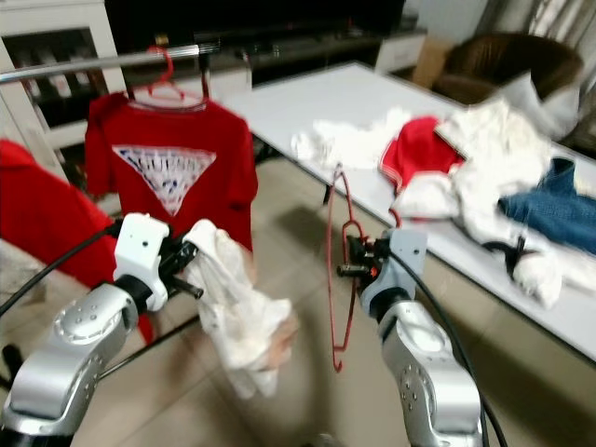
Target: Hang hanger
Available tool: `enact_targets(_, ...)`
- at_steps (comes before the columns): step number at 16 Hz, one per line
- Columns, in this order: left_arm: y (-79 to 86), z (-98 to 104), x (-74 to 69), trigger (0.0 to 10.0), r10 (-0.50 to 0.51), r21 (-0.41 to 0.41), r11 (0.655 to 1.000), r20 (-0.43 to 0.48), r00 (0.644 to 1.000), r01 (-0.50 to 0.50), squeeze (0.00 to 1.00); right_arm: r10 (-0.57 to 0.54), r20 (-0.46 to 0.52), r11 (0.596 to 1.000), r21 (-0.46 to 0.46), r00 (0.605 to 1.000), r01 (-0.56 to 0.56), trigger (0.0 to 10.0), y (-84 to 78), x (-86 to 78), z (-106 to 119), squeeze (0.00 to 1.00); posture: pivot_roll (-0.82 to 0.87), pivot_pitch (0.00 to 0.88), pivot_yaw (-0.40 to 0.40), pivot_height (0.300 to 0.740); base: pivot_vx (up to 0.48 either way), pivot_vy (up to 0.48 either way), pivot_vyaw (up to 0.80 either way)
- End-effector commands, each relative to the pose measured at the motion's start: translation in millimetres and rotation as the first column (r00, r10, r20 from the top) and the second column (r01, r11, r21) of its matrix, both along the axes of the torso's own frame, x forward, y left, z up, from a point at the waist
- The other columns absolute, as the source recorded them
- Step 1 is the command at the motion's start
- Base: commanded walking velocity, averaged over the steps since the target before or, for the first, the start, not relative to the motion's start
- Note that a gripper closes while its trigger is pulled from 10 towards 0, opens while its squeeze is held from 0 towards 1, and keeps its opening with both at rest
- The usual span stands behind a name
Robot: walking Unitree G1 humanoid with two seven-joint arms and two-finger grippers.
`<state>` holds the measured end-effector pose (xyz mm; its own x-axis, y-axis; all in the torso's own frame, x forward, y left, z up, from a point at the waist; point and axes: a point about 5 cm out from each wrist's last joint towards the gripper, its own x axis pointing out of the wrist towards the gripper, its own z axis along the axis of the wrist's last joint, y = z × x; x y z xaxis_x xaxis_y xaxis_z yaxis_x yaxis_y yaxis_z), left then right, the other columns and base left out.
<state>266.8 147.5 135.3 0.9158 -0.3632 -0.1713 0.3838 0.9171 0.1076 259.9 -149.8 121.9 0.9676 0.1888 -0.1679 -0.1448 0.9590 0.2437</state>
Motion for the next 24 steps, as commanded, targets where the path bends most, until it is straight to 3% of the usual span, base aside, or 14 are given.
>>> enact_targets(1,-7.8,5.4,2.2,10.0,-0.025,-0.018,1.0,0.021,0.999,0.025,0.0,-0.029,0.004,0.999,-0.019,1.0,0.029,10.0,-8.1,-0.6,2.7,0.0,-0.11,0.0,-0.018,0.74,0.0,-0.48,-0.8)
enact_targets(3,-7.3,3.5,1.6,10.0,-0.02,-0.046,0.999,0.005,1.0,0.02,0.0,-0.031,0.0,0.999,-0.021,1.0,0.031,10.0,-8.6,-1.9,2.4,0.0,-0.11,0.0,-0.016,0.74,0.0,0.0,-0.8)
enact_targets(5,-7.0,-0.2,0.1,10.0,-0.027,-0.02,0.999,-0.013,1.0,0.027,0.0,-0.029,-0.003,0.999,-0.035,1.0,0.029,10.0,-8.9,-3.3,2.6,0.0,-0.11,0.0,-0.015,0.74,0.0,0.0,-0.8)
enact_targets(15,-8.8,1.6,1.0,10.0,-0.01,-0.042,0.999,0.03,0.999,0.011,0.0,-0.007,0.005,0.995,-0.101,1.0,0.007,10.0,-9.8,-4.3,4.9,0.0,-0.13,0.0,-0.013,0.74,0.0,0.0,-0.8)
enact_targets(18,-10.1,0.1,2.4,10.0,0.002,-0.044,0.999,0.027,1.0,-0.001,0.0,-0.004,0.005,0.993,-0.117,1.0,0.004,10.0,-11.5,-4.1,5.4,0.0,-0.13,0.0,-0.015,0.74,0.0,-0.427,-0.76)
enact_targets(24,-9.6,0.1,3.0,10.0,0.023,-0.05,0.999,0.032,0.999,-0.021,0.0,0.017,0.01,0.986,-0.164,1.0,-0.015,10.0,-15.1,-0.5,7.3,0.0,-0.13,0.0,-0.025,0.74,0.0,-0.48,0.0)
